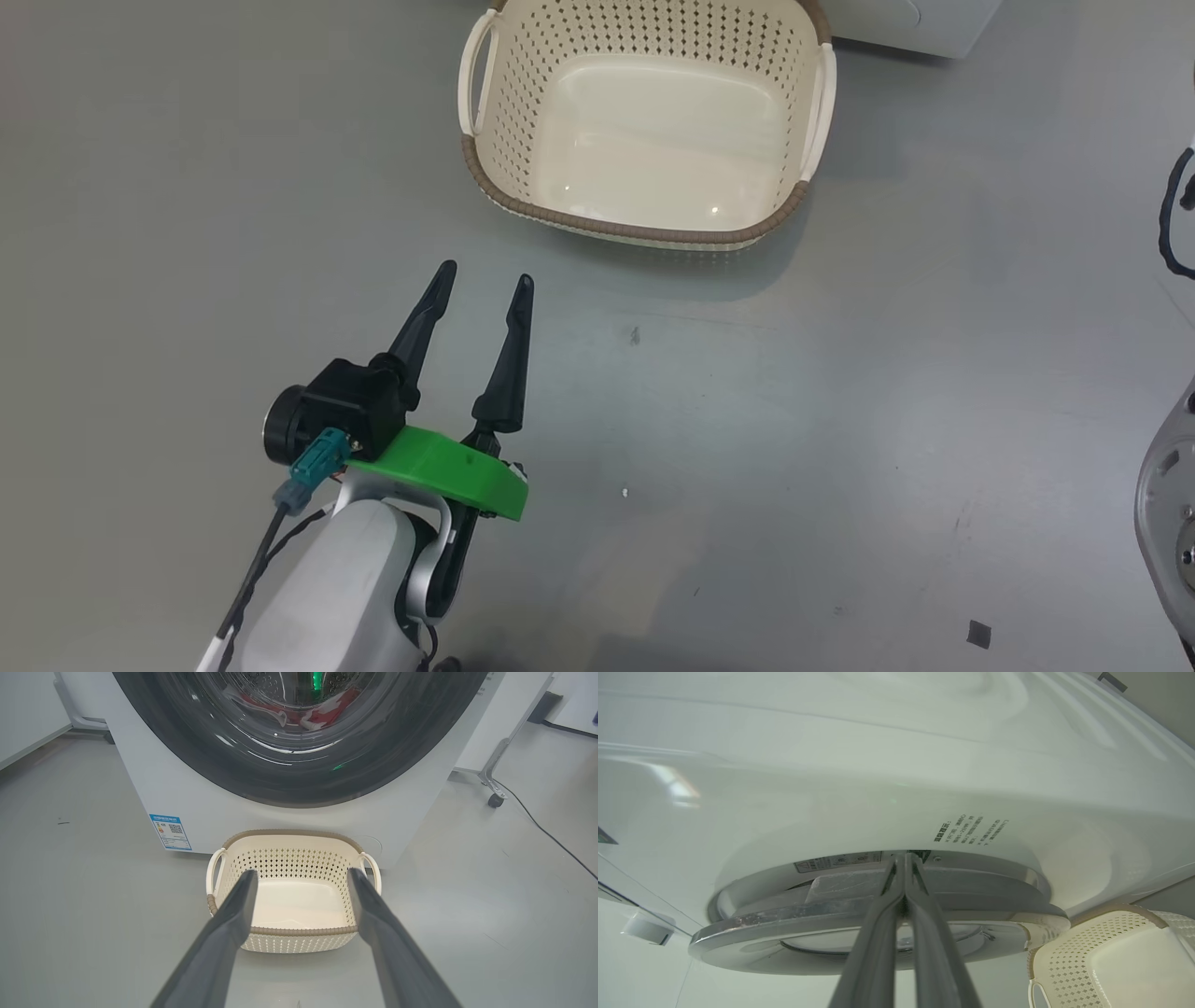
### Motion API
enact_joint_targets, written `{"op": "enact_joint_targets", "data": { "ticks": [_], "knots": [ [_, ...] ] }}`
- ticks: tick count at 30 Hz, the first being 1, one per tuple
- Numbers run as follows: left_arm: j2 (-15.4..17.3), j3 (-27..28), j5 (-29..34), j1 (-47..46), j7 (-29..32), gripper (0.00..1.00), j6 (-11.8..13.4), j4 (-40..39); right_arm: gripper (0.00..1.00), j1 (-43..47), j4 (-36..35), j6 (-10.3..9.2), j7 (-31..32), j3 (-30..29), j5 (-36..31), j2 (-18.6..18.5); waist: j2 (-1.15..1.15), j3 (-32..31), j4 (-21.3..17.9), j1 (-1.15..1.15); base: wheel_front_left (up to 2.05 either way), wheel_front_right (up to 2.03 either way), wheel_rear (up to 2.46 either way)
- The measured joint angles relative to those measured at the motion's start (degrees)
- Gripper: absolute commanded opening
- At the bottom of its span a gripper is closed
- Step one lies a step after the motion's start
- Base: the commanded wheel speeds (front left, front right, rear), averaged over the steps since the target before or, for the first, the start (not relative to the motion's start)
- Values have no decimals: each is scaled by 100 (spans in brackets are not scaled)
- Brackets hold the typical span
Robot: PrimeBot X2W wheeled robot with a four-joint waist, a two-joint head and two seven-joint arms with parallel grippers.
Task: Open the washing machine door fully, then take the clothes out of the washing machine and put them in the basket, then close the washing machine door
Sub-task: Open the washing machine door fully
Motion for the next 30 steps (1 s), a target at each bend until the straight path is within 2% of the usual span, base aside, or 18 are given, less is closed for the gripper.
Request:
{"op": "enact_joint_targets", "data": {
  "ticks": [30],
  "knots": [
    [-16,-213,-149,-34,0,100,109,-68,0,-1534,1523,-1,486,11,-115,-9,0,202,392,0,0,0,0]
  ]
}}
